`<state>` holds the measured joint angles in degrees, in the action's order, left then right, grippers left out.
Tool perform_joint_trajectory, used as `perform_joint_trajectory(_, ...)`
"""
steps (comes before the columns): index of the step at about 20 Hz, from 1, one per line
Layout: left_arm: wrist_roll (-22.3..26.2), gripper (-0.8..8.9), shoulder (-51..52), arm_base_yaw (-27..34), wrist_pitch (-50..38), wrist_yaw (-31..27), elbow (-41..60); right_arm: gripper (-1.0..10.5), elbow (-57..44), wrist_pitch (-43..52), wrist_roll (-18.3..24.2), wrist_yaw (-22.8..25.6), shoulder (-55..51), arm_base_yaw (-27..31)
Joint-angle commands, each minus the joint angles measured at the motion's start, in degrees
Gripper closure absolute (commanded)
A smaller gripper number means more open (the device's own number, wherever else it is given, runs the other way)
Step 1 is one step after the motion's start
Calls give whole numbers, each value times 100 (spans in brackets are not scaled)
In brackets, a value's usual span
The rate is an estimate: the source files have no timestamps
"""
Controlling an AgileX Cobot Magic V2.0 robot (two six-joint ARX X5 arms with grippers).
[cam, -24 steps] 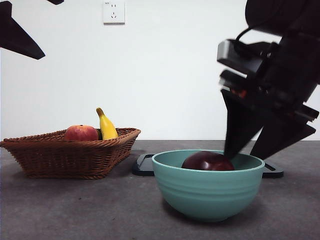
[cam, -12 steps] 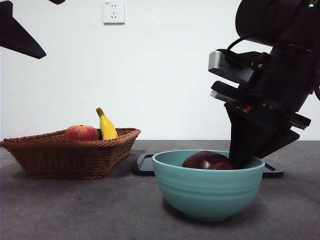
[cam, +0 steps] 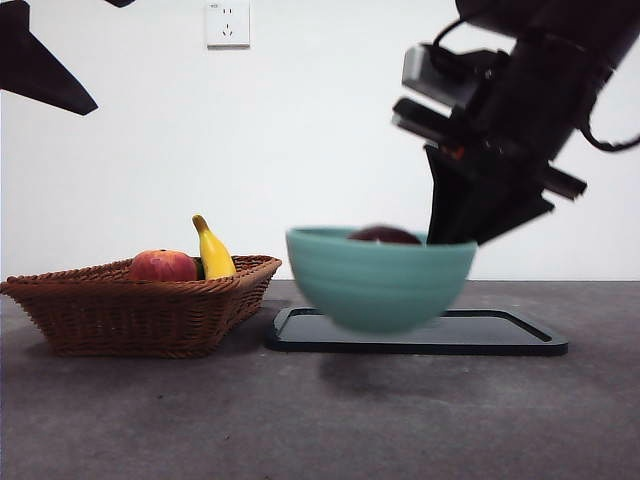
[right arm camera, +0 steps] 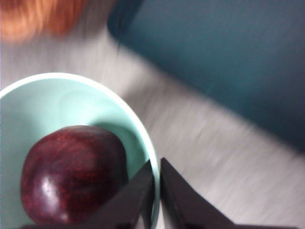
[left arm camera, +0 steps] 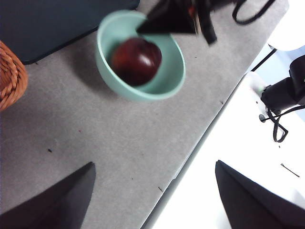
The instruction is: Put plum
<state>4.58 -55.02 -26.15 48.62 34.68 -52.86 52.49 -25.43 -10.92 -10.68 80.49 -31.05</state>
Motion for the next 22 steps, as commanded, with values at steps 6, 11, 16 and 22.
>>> perform_joint_trajectory(6, 59, 411, -35, -33, -42, 28, -57, 940, 1375, -205, 138, 11, 861, 879)
perform_joint_trajectory(11, 79, 411, -35, -33, -33, 28, -57, 940, 2358, -278, 243, 2, 1980, 1228)
perform_joint_trajectory(16, 79, 411, -35, -33, -26, 28, -57, 940, 2481, -4, 245, 20, 2573, 1248)
perform_joint_trajectory(22, 72, 411, -35, -35, -9, 28, -57, 940, 2479, 55, 282, 26, 2852, 1248)
